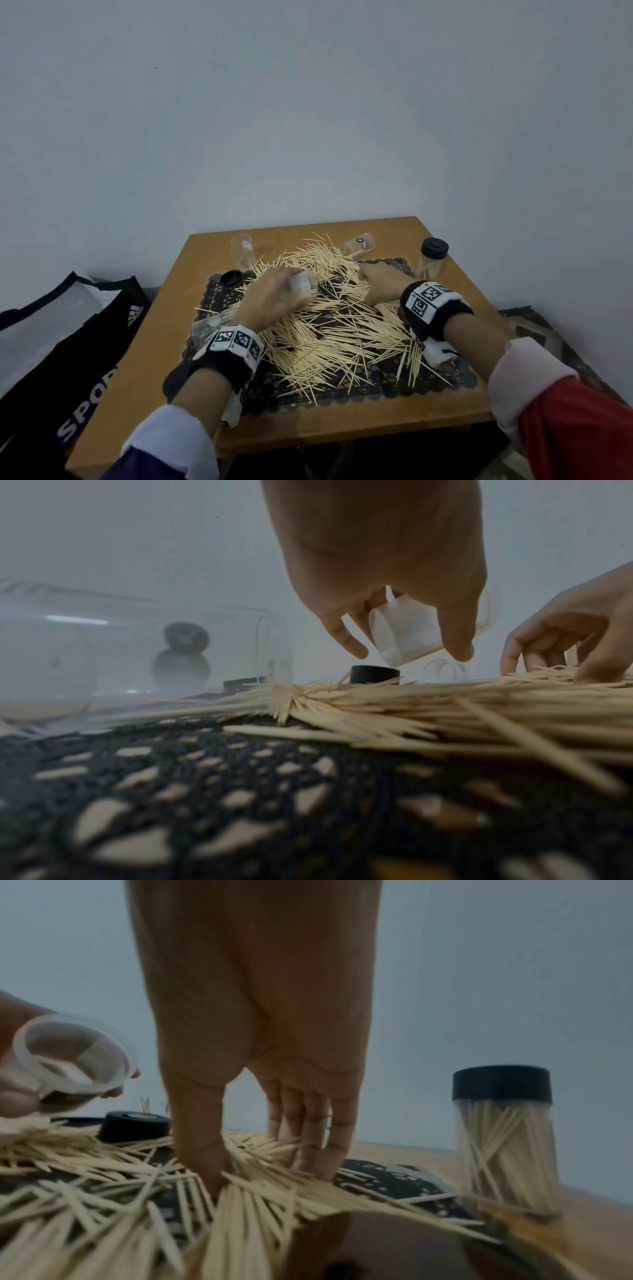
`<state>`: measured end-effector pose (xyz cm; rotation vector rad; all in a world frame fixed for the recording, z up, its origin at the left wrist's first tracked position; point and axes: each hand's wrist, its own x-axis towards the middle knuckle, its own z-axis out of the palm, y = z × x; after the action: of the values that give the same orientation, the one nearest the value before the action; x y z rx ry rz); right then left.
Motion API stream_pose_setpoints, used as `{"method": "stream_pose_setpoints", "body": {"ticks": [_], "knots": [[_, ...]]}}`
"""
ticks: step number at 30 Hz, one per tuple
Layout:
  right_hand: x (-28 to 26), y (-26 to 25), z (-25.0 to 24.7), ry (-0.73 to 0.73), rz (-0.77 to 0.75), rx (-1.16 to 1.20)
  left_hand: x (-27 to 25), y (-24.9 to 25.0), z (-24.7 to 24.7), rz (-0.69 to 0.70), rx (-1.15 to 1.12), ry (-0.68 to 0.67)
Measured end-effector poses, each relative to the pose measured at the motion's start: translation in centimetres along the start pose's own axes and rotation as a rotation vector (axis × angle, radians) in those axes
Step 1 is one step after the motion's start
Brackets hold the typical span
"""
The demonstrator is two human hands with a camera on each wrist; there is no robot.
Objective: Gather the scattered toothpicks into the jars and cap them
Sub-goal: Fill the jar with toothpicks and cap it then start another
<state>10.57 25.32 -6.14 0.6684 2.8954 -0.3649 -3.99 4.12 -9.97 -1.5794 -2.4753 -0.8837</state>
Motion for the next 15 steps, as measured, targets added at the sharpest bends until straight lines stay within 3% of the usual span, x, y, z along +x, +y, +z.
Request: {"method": "stream_pose_setpoints", "body": {"ticks": [6, 10, 15], "knots": [[0.5, -0.7, -0.1, -0.023, 0.111, 0.001, 0.0, -0.1, 0.0, -0.001, -0.008, -0.018], [0.7, -1.1, -0.1, 0.052, 0.152, -0.057, 0.0, -0.2, 0.0, -0.003, -0.011, -0.030], [0.6, -1.4, -0.1, 0.045, 0.070, -0.193, 0.1, 0.0, 0.0, 0.004, -0.016, -0.028]]}}
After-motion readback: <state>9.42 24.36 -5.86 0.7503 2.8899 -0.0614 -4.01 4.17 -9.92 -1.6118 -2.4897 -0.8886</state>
